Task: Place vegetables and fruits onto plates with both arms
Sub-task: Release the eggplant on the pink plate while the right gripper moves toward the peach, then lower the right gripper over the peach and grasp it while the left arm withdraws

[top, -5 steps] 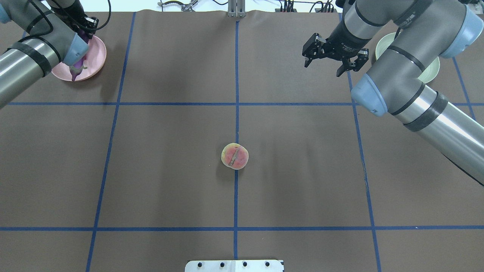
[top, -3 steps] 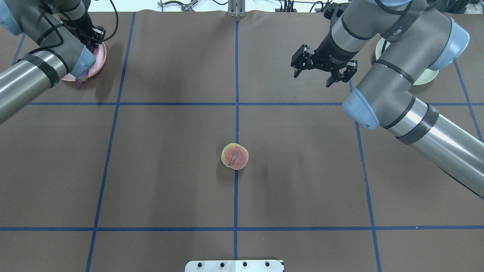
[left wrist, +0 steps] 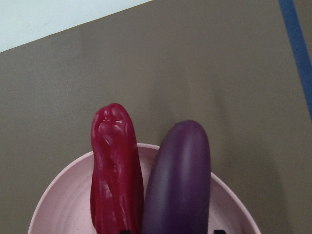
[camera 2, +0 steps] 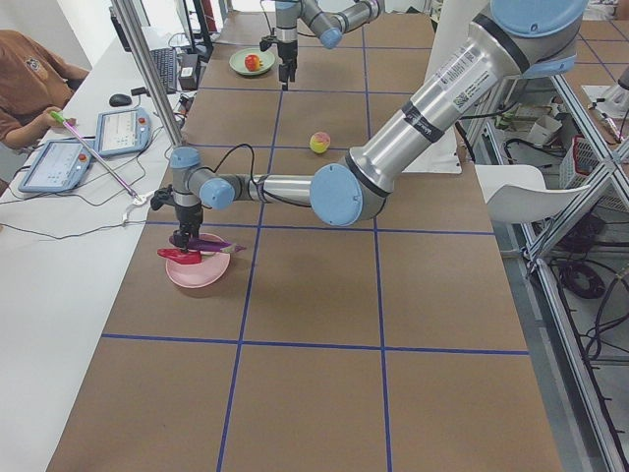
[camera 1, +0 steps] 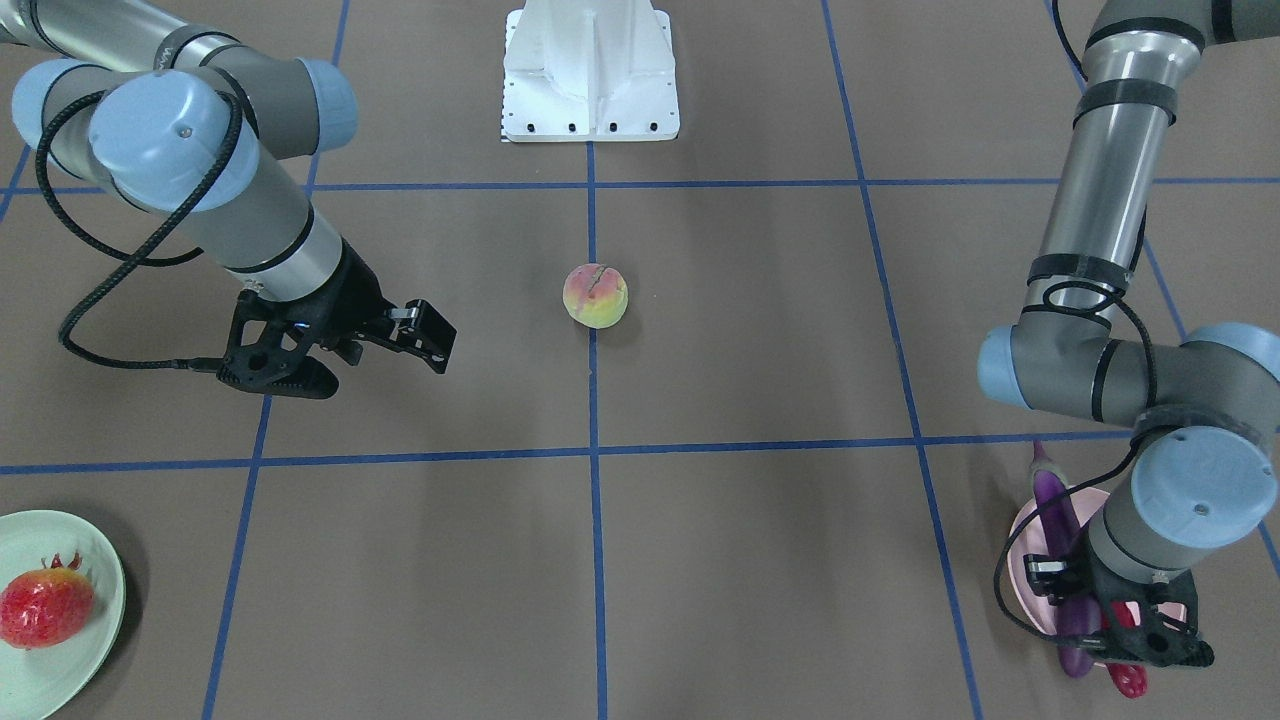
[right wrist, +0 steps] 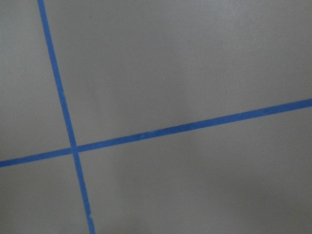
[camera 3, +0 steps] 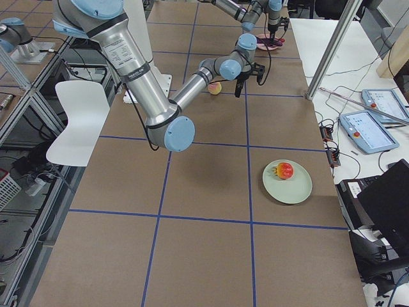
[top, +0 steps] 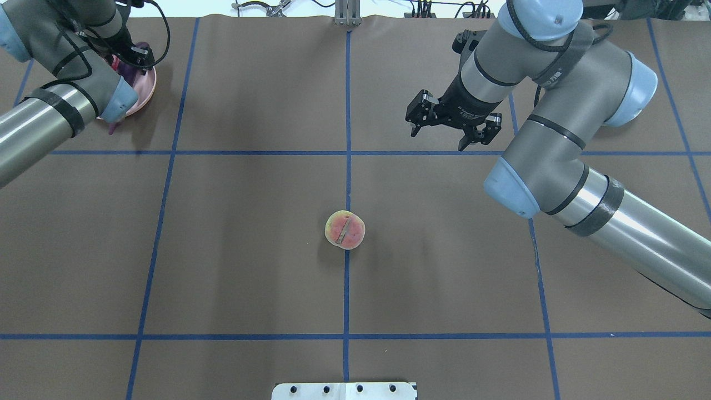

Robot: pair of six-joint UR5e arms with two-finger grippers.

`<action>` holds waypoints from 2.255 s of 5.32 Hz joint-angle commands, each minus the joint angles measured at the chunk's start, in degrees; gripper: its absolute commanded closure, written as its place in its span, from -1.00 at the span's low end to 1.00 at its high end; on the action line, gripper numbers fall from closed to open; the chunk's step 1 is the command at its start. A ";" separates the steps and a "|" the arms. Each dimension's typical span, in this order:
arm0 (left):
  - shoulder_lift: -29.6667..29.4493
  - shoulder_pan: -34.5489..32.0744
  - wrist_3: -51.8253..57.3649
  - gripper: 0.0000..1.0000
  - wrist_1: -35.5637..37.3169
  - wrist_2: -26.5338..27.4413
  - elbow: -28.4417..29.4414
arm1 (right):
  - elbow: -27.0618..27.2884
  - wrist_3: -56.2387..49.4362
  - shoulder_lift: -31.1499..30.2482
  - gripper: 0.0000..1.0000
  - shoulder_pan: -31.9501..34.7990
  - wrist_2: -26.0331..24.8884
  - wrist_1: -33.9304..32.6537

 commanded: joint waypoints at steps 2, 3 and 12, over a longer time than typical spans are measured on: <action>-0.21 -1.67 0.01 -1.00 0.38 -1.68 -2.30 | -0.27 6.73 4.98 -1.00 -9.55 -7.40 -0.26; -0.12 -2.72 0.01 -1.00 0.47 -3.87 -2.92 | -1.84 7.61 6.48 -1.00 -11.49 -9.35 -0.43; -0.03 -2.90 -0.78 -1.00 0.65 -3.98 -3.63 | -12.66 7.89 13.00 -1.00 -18.28 -16.31 -5.00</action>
